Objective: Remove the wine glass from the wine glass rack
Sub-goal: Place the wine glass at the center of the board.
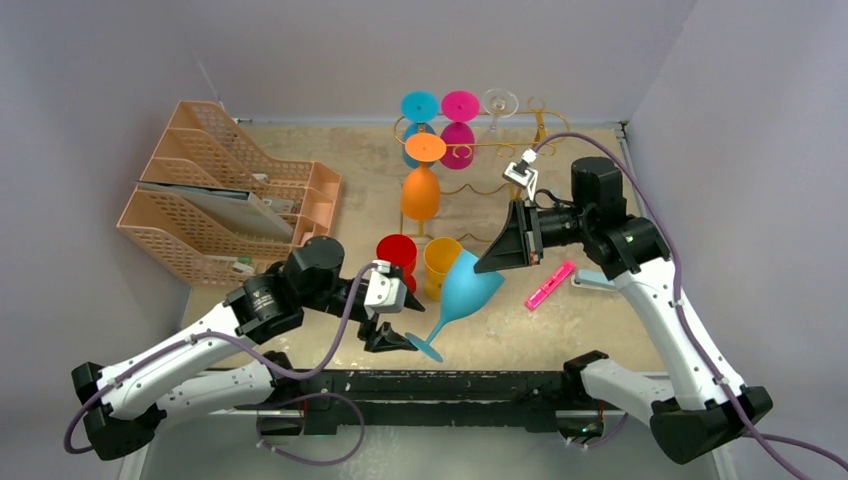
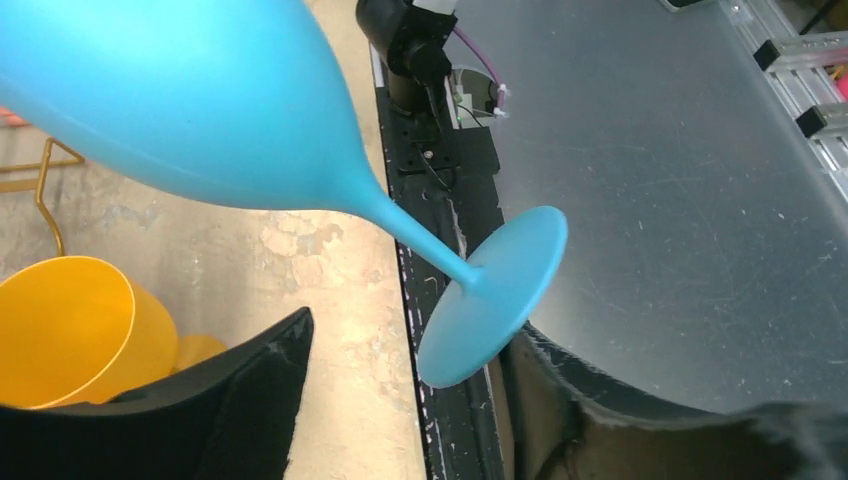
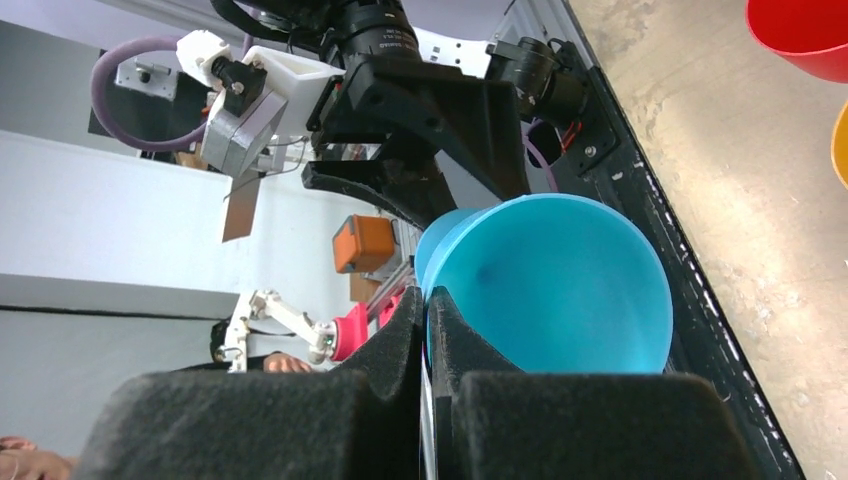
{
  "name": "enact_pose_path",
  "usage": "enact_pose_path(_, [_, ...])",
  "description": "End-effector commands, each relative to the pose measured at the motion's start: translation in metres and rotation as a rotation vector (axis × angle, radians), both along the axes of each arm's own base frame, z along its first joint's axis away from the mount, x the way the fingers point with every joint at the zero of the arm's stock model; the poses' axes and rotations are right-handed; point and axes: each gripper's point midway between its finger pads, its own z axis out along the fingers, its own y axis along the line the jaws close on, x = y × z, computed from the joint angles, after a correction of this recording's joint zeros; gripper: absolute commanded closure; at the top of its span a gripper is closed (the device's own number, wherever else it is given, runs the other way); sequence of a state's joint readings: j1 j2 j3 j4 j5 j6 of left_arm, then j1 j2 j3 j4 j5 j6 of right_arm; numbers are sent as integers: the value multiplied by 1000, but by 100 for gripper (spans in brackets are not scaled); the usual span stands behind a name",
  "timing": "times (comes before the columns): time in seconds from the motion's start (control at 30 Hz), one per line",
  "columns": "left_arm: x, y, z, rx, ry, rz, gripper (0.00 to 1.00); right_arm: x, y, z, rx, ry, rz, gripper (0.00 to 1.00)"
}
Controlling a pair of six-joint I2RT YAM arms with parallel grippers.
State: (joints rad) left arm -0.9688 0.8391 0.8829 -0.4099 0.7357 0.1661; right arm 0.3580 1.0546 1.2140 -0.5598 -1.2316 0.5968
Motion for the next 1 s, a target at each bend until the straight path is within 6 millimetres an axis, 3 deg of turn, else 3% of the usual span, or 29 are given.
enact_pose_path(0.0, [18, -2, 15, -47, -40, 98, 33, -7, -3, 3, -45, -57, -36, 100])
enact_pose_path(0.17, [23, 2, 10, -18, -41, 139, 23, -10, -12, -7, -129, -95, -85, 100])
enact_pose_path(0.53, [16, -2, -1, 21, 41, 104, 16, -10, -22, -7, -189, -161, -164, 100])
enact_pose_path(0.83, [39, 15, 1, 25, -21, 287, 14, 20, -57, -47, -468, -280, -380, 100])
enact_pose_path(0.97, [62, 27, 4, 14, -22, 472, 13, 38, -75, -64, -586, -325, -475, 100])
